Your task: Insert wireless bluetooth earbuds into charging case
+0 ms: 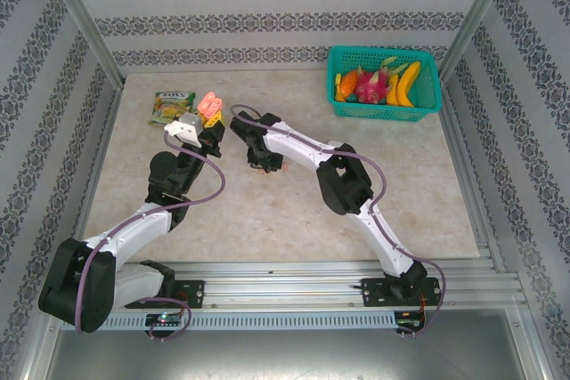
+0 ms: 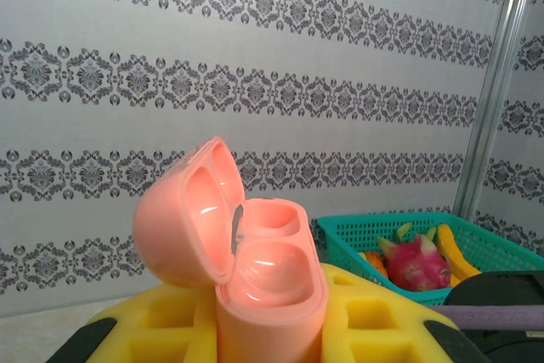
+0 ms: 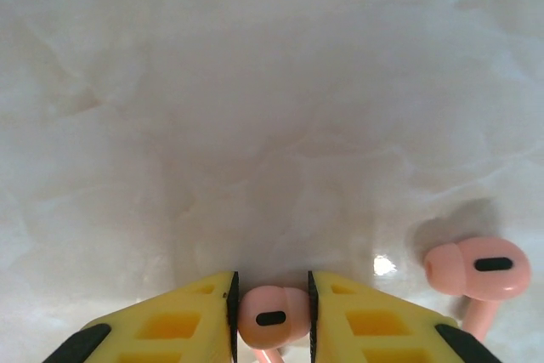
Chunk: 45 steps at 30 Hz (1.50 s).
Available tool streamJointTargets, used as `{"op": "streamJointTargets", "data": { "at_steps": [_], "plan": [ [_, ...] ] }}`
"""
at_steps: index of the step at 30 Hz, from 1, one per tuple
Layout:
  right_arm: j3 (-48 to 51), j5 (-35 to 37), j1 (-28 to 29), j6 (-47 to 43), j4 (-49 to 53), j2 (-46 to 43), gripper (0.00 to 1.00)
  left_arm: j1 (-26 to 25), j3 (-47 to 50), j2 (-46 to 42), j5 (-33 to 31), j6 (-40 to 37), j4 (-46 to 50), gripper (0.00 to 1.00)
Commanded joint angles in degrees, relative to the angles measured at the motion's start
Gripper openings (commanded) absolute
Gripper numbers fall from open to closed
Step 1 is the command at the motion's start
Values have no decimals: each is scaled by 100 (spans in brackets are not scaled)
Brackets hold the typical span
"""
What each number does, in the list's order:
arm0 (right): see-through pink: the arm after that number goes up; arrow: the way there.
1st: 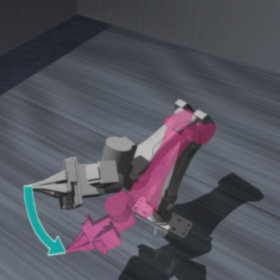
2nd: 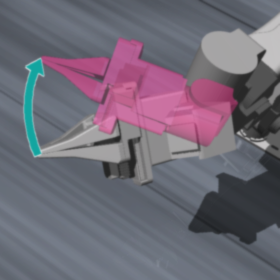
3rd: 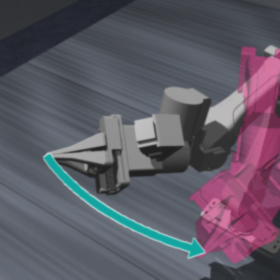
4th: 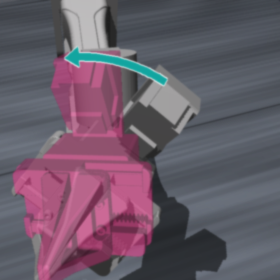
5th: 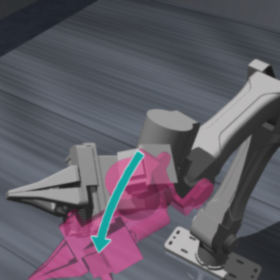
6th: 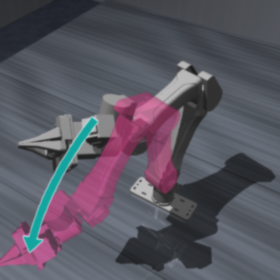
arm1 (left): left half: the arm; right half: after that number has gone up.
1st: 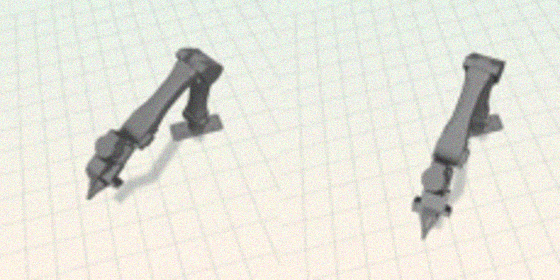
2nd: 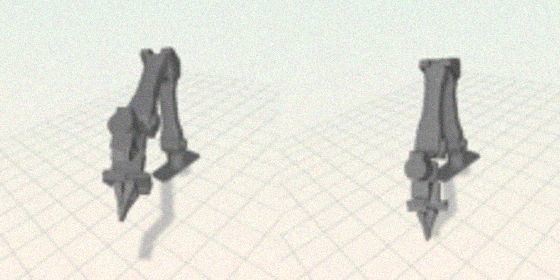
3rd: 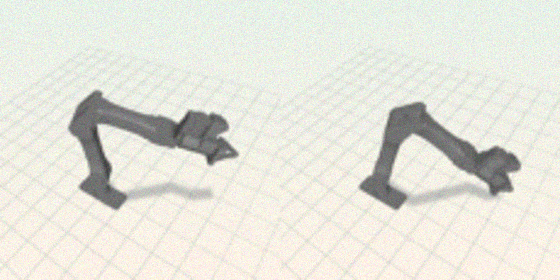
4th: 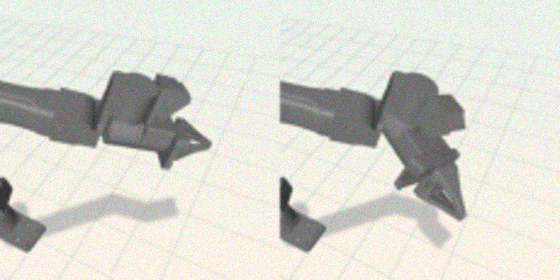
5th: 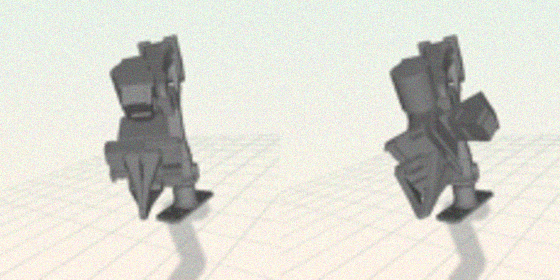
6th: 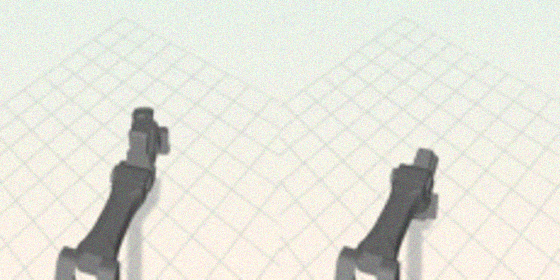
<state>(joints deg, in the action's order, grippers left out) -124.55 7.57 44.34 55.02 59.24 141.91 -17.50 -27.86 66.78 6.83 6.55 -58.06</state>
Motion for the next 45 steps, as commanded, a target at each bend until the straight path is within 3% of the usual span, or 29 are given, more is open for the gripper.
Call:
{"op": "streamJointTargets", "data": {
  "at_steps": [1,12,19,31,38,45],
  "plan": [
    [256,230,-89,-96,-208,-454,26,64,4,-139,128,74,22,0],
    [644,219,-317,-211,-499,-910,27,67,8,-369,222,66,290,0],
    [1327,242,-582,-338,-901,-1366,26,65,90,-378,649,153,337,0],
    [3343,289,-1090,-801,-2225,-2786,26,19,22,137,1868,101,390,0],
    [4144,263,-1321,-1050,-2813,-3774,27,-54,5,559,1994,52,206,0],
    [4325,188,-1349,-1418,-3261,-4599,27,-196,-245,1046,2145,-118,120,0]
  ]
}}
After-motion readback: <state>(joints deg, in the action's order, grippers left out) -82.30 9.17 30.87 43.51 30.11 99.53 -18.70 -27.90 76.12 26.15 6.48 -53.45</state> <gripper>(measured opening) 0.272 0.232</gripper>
